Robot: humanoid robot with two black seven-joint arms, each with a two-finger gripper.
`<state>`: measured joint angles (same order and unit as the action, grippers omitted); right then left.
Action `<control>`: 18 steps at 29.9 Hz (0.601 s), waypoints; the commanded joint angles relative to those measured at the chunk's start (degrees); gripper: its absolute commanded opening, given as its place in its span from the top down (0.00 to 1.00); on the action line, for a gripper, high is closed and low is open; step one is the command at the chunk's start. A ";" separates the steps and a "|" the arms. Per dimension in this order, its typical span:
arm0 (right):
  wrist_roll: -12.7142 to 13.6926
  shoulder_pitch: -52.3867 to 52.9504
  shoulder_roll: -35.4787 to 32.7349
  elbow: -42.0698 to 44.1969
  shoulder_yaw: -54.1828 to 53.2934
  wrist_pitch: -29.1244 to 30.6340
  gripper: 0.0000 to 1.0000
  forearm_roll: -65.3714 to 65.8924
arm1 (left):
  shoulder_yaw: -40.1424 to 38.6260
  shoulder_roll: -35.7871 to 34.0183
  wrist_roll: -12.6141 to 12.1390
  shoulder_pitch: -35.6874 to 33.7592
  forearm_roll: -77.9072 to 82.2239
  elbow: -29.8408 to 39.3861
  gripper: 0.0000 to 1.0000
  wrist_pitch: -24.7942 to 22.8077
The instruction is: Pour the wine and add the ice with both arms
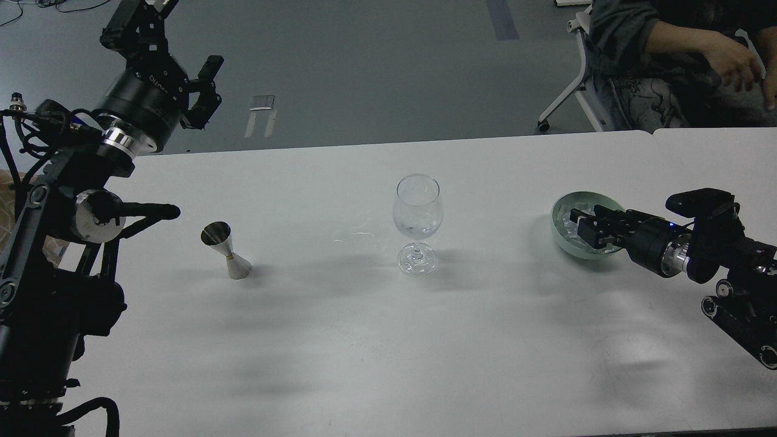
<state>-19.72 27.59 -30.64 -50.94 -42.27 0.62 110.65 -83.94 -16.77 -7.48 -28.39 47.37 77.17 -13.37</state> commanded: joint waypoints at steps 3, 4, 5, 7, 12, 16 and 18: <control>-0.06 0.01 0.05 0.05 0.00 0.00 0.50 0.00 | 0.01 -0.02 0.01 0.00 0.00 0.00 0.02 0.01; -0.06 0.01 -0.03 0.05 0.00 0.00 0.51 0.00 | 0.01 -0.02 0.01 0.00 0.00 0.00 0.02 0.01; -0.06 0.01 -0.04 0.05 0.00 0.08 0.52 0.00 | 0.01 -0.02 0.01 0.00 0.00 0.00 0.02 0.01; -0.06 -0.08 -0.04 0.05 0.09 0.08 0.55 0.00 | 0.01 -0.02 0.01 0.00 0.00 0.00 0.02 0.01; 0.20 -0.08 -0.12 -0.04 0.44 0.00 0.71 0.00 | 0.01 -0.02 0.01 0.09 0.00 0.00 0.02 0.01; 0.47 -0.17 -0.04 -0.12 0.44 0.00 0.87 0.00 | 0.01 -0.02 0.01 0.09 0.00 0.00 0.02 0.01; 0.56 0.00 0.05 -0.30 0.44 -0.09 0.95 -0.08 | 0.01 -0.02 0.01 0.09 0.00 0.00 0.02 0.01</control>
<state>-19.27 27.46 -30.74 -51.08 -41.84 0.66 110.65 -83.94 -16.79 -7.48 -28.32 47.37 77.17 -13.36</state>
